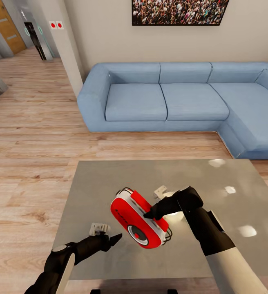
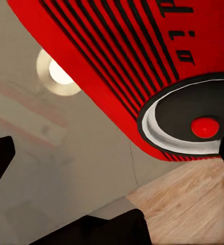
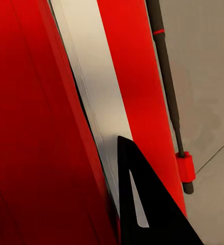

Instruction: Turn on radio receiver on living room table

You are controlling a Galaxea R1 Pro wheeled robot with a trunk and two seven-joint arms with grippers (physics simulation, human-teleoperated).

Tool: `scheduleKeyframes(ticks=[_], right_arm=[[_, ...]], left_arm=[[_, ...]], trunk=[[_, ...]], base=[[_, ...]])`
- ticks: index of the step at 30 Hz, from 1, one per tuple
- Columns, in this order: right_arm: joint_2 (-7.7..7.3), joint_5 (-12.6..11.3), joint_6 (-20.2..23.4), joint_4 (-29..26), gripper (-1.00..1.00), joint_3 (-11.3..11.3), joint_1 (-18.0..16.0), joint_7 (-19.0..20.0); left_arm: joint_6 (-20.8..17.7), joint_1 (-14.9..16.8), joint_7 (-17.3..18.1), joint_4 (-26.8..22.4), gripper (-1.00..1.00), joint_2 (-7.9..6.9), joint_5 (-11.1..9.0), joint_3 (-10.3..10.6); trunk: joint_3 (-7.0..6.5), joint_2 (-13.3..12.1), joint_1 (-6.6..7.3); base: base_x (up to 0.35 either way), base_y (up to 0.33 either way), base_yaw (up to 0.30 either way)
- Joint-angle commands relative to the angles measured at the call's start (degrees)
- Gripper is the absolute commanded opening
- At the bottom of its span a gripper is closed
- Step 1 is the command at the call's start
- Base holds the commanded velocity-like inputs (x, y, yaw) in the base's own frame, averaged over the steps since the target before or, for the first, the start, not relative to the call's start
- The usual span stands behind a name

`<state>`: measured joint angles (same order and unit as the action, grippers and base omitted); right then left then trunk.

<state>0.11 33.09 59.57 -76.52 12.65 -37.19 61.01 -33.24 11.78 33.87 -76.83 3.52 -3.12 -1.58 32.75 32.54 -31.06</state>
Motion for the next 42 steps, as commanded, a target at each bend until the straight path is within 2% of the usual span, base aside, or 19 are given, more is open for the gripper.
scheduleKeyframes(ticks=[1, 6, 11, 16, 22, 23, 42], right_arm=[[0.00, -0.48, 0.25, 0.02, -1.00, -0.01, -0.02, 0.00], [-0.02, -0.48, 0.28, 0.12, -1.00, -0.07, -0.04, -0.10], [-0.34, -0.45, 0.18, 1.51, -1.00, -1.02, -0.05, -0.24], [-2.12, -0.34, -0.52, 3.85, -1.00, -3.74, -0.06, -0.27], [-2.89, -0.26, -1.33, 4.37, -1.00, -4.41, -0.06, -0.28], [-2.93, -0.23, -1.38, 4.40, -1.00, -4.47, -0.05, -0.28], [-2.98, 0.03, -1.47, 4.36, -1.00, -4.56, -0.07, -0.30]], left_arm=[[-0.01, 0.00, 0.68, -0.01, 1.00, 0.00, 0.01, 0.00], [0.01, 0.00, 3.67, -0.07, 1.00, -0.08, 0.10, -0.09], [-0.02, 0.00, 4.44, -0.08, 1.00, -0.40, 0.10, -0.23], [-0.06, 0.00, 5.41, -0.14, 1.00, -1.29, 0.02, -0.30], [-0.26, 0.00, 8.82, -0.16, 1.00, -1.62, 0.33, -0.29], [-0.30, 0.00, 9.27, -0.16, -1.00, -1.63, 0.38, -0.28], [-0.77, 0.00, 11.10, -0.17, -1.00, -1.59, 0.48, -0.10]], trunk=[[0.00, 0.00, 0.00], [0.00, 0.00, 0.00], [0.00, 0.00, 0.00], [0.00, 0.00, 0.00], [0.00, 0.00, 0.00], [0.00, 0.00, 0.00], [0.00, 0.00, 0.00]], base=[[0.000, 0.000, 0.000], [0.000, 0.000, 0.000], [0.000, 0.000, 0.000], [0.000, 0.000, 0.000], [0.000, 0.000, 0.000], [0.000, 0.000, 0.000], [0.000, 0.000, 0.000]])
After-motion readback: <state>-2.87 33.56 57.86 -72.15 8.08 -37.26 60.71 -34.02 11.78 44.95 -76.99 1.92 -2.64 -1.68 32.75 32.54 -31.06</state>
